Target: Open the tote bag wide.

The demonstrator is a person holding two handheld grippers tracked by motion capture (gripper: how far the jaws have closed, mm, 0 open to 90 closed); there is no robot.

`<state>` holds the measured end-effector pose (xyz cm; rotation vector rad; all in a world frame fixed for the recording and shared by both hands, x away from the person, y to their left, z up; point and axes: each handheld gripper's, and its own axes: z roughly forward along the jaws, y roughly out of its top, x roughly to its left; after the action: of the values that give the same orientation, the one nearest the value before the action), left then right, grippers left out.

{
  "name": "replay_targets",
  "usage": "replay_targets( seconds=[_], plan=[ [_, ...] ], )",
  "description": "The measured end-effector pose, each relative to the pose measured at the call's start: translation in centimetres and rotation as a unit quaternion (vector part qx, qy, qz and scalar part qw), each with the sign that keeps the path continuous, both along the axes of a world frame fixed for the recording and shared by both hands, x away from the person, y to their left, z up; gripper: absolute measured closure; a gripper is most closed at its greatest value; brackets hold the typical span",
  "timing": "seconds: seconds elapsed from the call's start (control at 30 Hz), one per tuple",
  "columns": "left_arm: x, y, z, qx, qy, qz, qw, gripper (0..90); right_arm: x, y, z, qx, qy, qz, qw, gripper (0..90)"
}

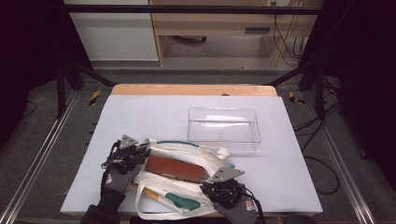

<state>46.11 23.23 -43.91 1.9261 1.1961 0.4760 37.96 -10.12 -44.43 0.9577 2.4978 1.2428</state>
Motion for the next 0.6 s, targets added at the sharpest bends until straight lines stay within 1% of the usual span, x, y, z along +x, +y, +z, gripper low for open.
replay_targets(
  seconds=[0.03, 0.07, 0.17, 0.2, 0.27, 0.33, 0.43, 0.5, 0.6],
  plan=[
    [-0.3, 0.1, 0.3, -0.007, -0.003, -0.002, 1.0000, 72.9, 0.1, 0.0, 0.5, 0.008, -0.011, 0.000, 0.9999, 77.4],
    [-0.6, 0.2, 0.7, -0.012, -0.010, -0.003, 0.9999, 71.7, 0.2, 0.0, 0.9, 0.011, -0.015, 0.000, 0.9998, 76.7],
    [-1.9, 0.5, 1.8, -0.024, -0.032, -0.008, 0.9992, 69.9, 0.7, 0.0, 2.0, 0.022, -0.034, -0.006, 0.9992, 77.6],
    [-2.4, 0.6, 2.1, -0.026, -0.039, -0.010, 0.9989, 69.9, 0.9, 0.1, 2.3, 0.021, -0.037, -0.011, 0.9990, 78.0],
    [-3.5, 0.7, 2.5, -0.021, -0.048, -0.015, 0.9985, 69.9, 1.3, 0.1, 2.6, 0.023, -0.044, -0.019, 0.9986, 77.9],
    [-4.7, 0.9, 2.3, -0.016, -0.046, -0.021, 0.9986, 70.0, 2.0, 0.2, 2.8, 0.021, -0.051, -0.034, 0.9979, 77.0],
    [-6.2, 1.1, 1.3, 0.001, -0.038, -0.033, 0.9988, 70.1, 3.1, 0.4, 2.6, 0.014, -0.048, -0.050, 0.9975, 75.4],
    [-6.5, 1.2, 0.7, 0.010, -0.027, -0.036, 0.9989, 69.9, 3.6, 0.6, 2.2, 0.008, -0.043, -0.056, 0.9975, 75.6],
    [-6.5, 1.3, -0.1, 0.017, -0.011, -0.035, 0.9992, 69.8, 4.4, 1.1, 1.6, -0.006, -0.041, -0.065, 0.9970, 77.1]
  ],
)
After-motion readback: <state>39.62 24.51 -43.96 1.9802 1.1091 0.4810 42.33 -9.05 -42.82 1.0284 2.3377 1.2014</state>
